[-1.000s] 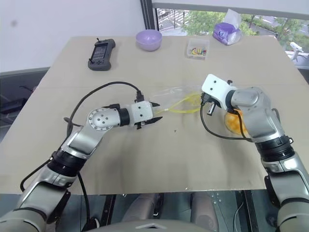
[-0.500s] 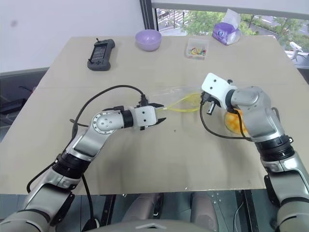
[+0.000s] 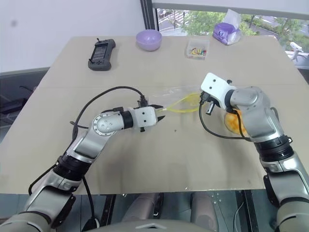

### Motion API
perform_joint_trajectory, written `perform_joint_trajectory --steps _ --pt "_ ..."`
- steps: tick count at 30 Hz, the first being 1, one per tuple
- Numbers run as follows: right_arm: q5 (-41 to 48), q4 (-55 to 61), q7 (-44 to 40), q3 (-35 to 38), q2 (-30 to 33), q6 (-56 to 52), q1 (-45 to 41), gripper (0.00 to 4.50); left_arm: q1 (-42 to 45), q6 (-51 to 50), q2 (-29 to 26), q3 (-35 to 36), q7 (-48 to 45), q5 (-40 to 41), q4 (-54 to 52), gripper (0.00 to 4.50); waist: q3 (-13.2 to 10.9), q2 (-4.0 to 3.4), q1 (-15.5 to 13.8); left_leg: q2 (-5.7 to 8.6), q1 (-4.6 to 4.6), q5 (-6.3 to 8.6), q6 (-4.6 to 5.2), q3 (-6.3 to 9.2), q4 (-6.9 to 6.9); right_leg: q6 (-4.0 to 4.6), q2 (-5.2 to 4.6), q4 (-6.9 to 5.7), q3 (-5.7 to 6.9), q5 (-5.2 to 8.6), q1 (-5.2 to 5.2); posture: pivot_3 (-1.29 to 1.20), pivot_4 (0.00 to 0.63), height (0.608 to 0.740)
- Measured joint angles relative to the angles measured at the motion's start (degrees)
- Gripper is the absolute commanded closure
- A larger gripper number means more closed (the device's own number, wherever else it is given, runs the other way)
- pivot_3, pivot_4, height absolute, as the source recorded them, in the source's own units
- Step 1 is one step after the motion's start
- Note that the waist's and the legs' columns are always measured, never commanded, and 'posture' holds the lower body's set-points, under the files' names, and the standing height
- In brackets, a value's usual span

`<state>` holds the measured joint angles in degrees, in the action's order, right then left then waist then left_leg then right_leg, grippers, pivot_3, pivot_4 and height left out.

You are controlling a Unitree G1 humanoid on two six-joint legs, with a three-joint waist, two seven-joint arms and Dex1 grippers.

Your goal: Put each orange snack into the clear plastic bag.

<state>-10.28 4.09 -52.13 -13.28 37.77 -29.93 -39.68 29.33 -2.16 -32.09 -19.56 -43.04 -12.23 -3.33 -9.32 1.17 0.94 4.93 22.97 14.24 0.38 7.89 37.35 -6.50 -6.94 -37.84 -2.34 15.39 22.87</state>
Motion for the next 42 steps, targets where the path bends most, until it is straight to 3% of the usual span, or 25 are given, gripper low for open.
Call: perform_joint_trajectory --steps 15,19,21,22,30,34,39,42 --pt "0.0 0.0 -0.1 -0.5 0.0 0.0 0.0 4.5 0.1 -0.2 2.4 1.1 2.1 -0.9 0.0 4.39 0.0 0.0 0.0 0.0 0.0 0.0 0.0 0.0 0.0 0.0 0.0 -0.01 0.0 0.0 0.0 0.0 0.15 0.74" --pt "0.0 0.0 -0.2 -1.0 0.2 1.3 0.0 3.38 0.1 -0.3 2.4 1.1 2.6 -2.2 0.1 4.5 0.0 0.0 0.0 0.0 0.0 0.0 0.0 0.0 0.0 0.0 0.0 -0.01 0.0 0.0 0.0 0.0 0.15 0.74" --pt "0.0 0.0 -0.2 -1.0 0.7 2.9 0.1 2.34 0.1 -0.4 2.5 1.1 3.1 -2.3 0.1 4.5 0.0 0.0 0.0 0.0 0.0 0.0 0.0 0.0 0.0 0.0 0.0 0.0 0.0 0.0 0.0 0.0 0.15 0.74" --pt "0.0 0.0 -0.2 -1.0 0.9 3.5 0.1 2.22 0.1 -0.5 2.6 1.1 3.3 -2.3 0.1 4.5 0.0 0.0 0.0 0.0 0.0 0.0 0.0 0.0 0.01 0.0 0.0 0.0 0.0 0.0 0.0 0.0 0.15 0.74" --pt "5.1 3.6 -3.9 4.4 9.4 12.1 6.3 2.22 1.3 -2.0 4.1 2.4 4.0 -1.9 2.5 4.5 0.0 0.0 -0.2 0.01 0.01 0.0 0.0 0.01 0.02 0.0 -0.02 0.01 0.02 0.0 -0.01 0.0 0.15 0.74" --pt "7.1 6.0 -5.1 8.4 13.7 11.1 11.7 2.22 2.2 -2.5 4.8 3.7 4.4 -1.1 3.4 4.5 0.0 0.0 -0.1 0.0 -0.01 0.0 0.01 -0.04 0.03 0.0 -0.01 -0.01 -0.02 0.0 -0.02 0.0 0.15 0.74" --pt "9.3 9.0 -2.5 11.7 12.4 7.2 14.7 2.22 2.3 -2.4 5.3 3.6 4.4 -1.0 4.5 4.5 0.0 -0.01 0.1 -0.04 -0.04 0.0 0.0 -0.06 0.04 -0.01 0.03 -0.07 -0.04 0.0 -0.02 0.0 0.15 0.74" --pt "10.8 11.6 1.5 12.6 7.3 3.7 13.9 2.22 2.6 -2.4 5.8 3.7 4.4 -1.0 5.3 4.5 0.0 0.0 0.1 -0.04 -0.04 0.0 0.0 -0.05 0.06 -0.01 0.03 -0.07 -0.04 -0.01 -0.03 0.0 0.15 0.74"
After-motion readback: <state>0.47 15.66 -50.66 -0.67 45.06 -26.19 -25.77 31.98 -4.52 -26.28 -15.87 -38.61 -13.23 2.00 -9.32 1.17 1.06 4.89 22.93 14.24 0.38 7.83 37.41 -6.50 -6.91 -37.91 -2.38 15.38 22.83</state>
